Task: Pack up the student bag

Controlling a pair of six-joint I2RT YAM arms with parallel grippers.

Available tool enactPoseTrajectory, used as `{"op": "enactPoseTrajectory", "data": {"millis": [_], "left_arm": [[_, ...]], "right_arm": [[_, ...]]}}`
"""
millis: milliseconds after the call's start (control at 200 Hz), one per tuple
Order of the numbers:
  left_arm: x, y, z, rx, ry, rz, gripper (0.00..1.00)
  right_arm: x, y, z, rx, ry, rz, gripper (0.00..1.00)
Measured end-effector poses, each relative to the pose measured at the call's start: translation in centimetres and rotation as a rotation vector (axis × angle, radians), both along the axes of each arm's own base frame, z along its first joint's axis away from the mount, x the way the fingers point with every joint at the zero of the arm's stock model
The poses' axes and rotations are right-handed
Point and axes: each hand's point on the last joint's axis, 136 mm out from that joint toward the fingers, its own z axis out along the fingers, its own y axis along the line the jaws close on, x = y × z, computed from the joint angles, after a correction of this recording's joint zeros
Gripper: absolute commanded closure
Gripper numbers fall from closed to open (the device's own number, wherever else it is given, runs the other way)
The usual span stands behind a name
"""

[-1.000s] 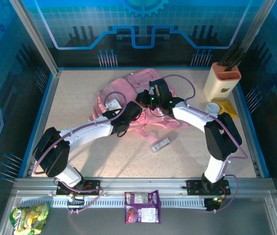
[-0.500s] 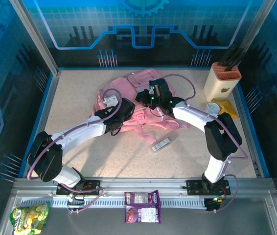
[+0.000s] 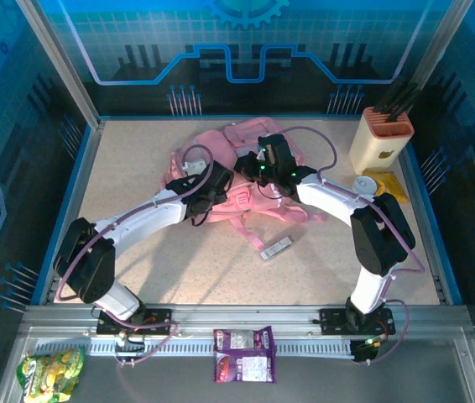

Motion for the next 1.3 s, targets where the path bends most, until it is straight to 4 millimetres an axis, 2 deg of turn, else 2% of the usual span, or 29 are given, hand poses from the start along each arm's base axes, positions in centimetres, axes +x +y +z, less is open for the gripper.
{"op": "enactPoseTrajectory", "data": {"millis": [175,365,565,740,906,1056,1186,1301], "left_arm": [[-0.3,-0.3,1.7,-0.038,-0.023,-0.025,0.44],[0.6,-1.3,4.0,-0.051,-0.058,-0.068,0.46],[0.6,-2.0,2.8,-0.045,-0.02,-0.108,0.5],[0.4,-1.9,2.1,-0.04,-0.009,-0.104,0.53],[0.3,-1.5,1.4,-0.037,0.008,-0.087,0.61],[1.0,-0.7,0.8,-0.042,0.017,-0.051,0.7],[1.5,-0.9,0.5,-0.059,0.018,-0.055,0.77],[1.7,-1.0,0.0,-0.06,0.031,-0.071,0.89]], "right_arm": [[-0.1,0.1,0.0,0.002,0.001,0.004,1.0],[-0.1,0.1,0.0,0.005,0.005,0.005,1.0],[-0.1,0.1,-0.1,0.005,0.006,0.006,1.0],[-0.1,0.1,-0.1,0.005,0.006,0.006,1.0],[-0.1,0.1,-0.1,0.005,0.006,0.006,1.0],[-0.1,0.2,-0.1,0.006,0.006,0.007,1.0],[-0.1,0.2,-0.2,0.005,0.007,0.008,1.0],[0.0,0.3,-0.4,0.004,0.008,0.008,1.0]]}}
